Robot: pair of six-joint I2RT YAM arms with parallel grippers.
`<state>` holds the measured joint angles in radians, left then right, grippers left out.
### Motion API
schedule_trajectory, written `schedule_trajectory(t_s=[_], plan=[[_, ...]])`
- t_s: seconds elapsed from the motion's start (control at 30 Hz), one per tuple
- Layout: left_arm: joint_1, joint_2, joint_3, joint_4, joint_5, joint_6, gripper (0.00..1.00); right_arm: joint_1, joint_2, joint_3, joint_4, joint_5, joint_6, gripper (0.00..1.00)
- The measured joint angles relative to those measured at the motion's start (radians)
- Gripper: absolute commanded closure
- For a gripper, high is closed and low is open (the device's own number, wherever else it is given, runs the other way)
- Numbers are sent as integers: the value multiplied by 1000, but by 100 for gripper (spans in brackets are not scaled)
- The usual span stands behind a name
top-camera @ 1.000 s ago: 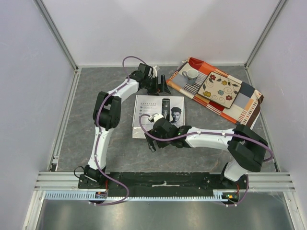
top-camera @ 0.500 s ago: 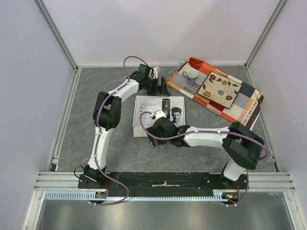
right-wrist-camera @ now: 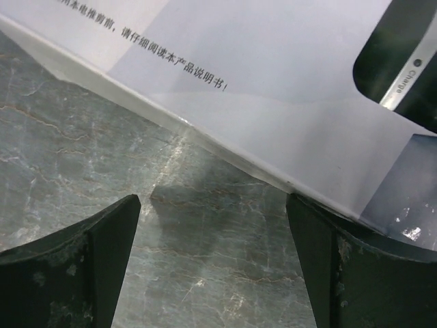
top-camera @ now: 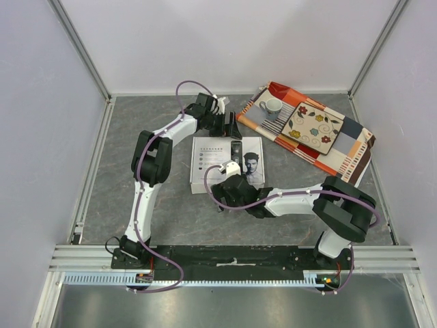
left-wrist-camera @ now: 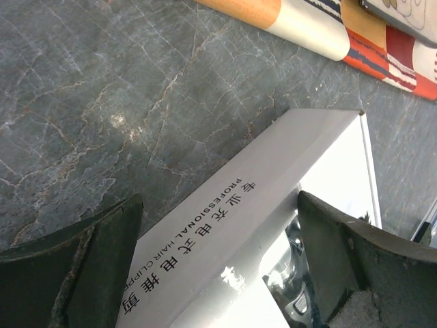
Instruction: Sort the hair-cutting tools
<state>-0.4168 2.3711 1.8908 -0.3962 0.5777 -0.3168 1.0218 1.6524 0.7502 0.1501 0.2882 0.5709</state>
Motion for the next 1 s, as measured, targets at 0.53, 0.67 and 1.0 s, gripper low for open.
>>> schedule_trajectory(t_s=[0.53,0.67,1.0], plan=[[0,-94,-166,61,-8,49,0,12,59,-3,40,284,42,2],[0,-108,-191,82,-11,56,0,17,64,-9,61,298,43,2],[0,-140,-240,116,-35,75,0,19,71,-14,86,301,29,2]])
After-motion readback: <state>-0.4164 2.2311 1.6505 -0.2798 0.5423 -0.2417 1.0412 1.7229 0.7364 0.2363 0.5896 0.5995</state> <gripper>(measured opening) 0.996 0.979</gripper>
